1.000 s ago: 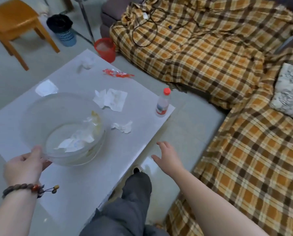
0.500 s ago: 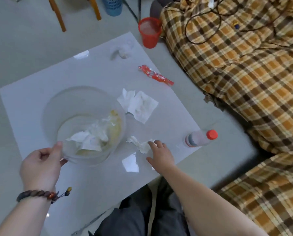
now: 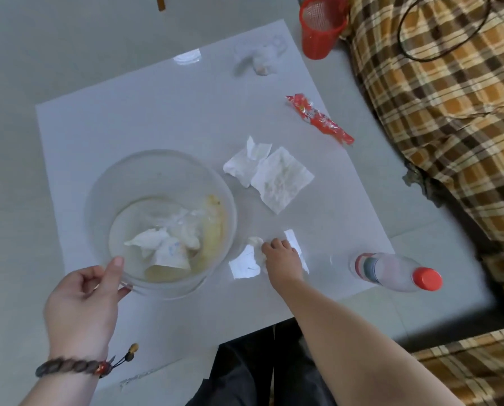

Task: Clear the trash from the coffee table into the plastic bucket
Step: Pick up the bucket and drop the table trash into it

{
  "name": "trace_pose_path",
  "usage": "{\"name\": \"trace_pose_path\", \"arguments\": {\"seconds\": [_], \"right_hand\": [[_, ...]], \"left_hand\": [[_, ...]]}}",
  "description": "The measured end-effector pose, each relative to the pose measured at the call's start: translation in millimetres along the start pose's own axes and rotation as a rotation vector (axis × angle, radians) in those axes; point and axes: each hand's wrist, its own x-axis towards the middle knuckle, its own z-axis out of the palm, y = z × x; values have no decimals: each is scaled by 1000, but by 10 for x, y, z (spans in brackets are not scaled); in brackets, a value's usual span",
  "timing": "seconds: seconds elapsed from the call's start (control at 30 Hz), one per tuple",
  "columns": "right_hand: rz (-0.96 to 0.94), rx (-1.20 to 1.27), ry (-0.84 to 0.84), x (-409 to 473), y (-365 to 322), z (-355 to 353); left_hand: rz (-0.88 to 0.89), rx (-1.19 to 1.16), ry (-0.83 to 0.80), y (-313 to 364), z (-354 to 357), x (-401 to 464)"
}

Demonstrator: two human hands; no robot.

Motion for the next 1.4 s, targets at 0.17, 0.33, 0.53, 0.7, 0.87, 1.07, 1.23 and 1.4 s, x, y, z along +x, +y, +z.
{"name": "trace_pose_path", "arguments": {"seconds": [0.17, 0.33, 0.53, 0.7, 0.87, 1.07, 1.23, 1.4], "right_hand": [[68, 201, 81, -45, -4, -233], [72, 536, 394, -370, -189, -827], [-140, 707, 521, -666, -607, -1464], [-241, 587, 471, -706, -737, -1624], [-175, 402, 301, -814, -445, -1793], [3, 342, 585, -1385, 439, -2055], [328, 225, 428, -1727, 1053, -1790], [363, 301, 264, -1740, 1165, -1440]], "left_hand": [[4, 34, 13, 75, 57, -40], [6, 135, -22, 298, 185, -191], [72, 192, -134, 440, 387, -524], [111, 182, -262, 530, 520, -860], [68, 120, -329, 611, 616, -1066], [30, 86, -336, 699, 762, -1093], [23, 114, -326, 674, 854, -1108], [30, 134, -296, 618, 887, -1107]]}}
